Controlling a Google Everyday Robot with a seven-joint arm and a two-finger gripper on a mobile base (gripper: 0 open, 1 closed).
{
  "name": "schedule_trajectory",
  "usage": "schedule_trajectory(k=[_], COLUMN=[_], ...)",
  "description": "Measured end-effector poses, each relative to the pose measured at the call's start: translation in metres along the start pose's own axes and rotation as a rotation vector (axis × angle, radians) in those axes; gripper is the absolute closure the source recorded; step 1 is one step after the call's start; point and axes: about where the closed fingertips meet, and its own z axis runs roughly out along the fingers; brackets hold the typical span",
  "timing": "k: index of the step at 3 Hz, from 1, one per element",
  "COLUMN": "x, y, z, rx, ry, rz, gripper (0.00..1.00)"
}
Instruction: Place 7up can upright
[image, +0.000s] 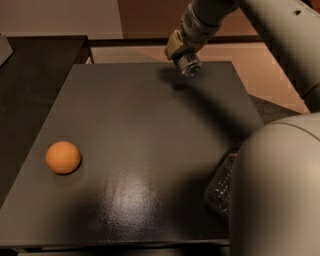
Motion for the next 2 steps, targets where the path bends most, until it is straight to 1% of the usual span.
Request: schedule_trajectory(k=[1,2], x=[-0.009,-0.013], y=[0.008,0.013], z=[-0.016,-0.027], rx=[-0.055,-0.089], ry=[-0.105,-0.173], rz=[-0.026,-0.043], gripper=[1.0,1.0])
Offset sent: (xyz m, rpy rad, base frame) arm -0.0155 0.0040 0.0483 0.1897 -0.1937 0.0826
